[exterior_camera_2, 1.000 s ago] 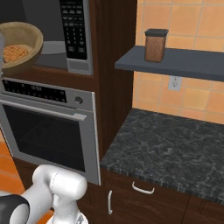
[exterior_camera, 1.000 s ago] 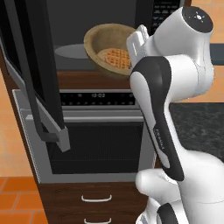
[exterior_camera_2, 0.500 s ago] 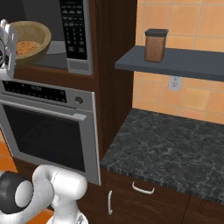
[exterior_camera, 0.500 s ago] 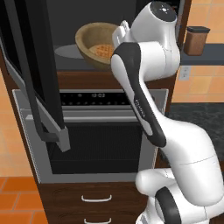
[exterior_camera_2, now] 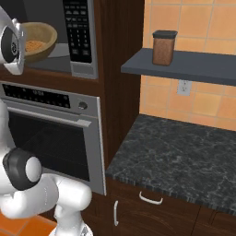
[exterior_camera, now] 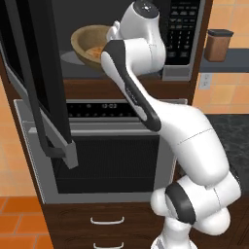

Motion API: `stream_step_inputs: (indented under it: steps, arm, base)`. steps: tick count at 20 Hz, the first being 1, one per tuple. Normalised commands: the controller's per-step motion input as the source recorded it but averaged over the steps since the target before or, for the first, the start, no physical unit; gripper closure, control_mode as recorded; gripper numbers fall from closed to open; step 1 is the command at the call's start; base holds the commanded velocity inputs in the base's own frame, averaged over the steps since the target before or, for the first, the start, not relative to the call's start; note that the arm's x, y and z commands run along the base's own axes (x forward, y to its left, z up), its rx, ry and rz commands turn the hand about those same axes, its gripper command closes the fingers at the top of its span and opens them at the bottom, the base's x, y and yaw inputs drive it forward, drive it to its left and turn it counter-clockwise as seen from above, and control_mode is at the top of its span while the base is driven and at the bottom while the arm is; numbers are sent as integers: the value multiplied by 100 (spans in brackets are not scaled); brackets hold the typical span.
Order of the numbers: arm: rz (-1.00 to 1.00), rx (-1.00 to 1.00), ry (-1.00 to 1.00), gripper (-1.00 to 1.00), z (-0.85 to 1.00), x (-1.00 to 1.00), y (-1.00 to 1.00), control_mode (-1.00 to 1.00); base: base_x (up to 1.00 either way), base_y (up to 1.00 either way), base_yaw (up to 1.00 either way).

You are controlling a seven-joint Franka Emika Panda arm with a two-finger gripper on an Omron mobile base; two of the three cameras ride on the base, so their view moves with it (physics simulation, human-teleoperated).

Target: Open the microwave, place the bowl with waffle inside the microwave, then close the microwave door and turn it on.

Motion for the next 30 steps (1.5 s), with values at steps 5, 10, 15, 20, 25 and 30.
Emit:
stream_step_inputs:
  steps: [5,10,15,20,25,30]
  arm:
    - [0,0,0,100,10,78,0,-100]
    - [0,0,0,100,8,68,4,-100]
    - [0,-2,0,100,0,69,16,-100]
    - [0,-6,1,100,-2,64,14,-100]
    - [0,-9,5,100,-13,63,14,-100]
    - [0,-16,4,-100,-42,33,13,-100]
  base:
    - [0,0,0]
    - [0,0,0]
    - [0,0,0]
    - [0,0,0]
    - [0,0,0]
    - [0,0,0]
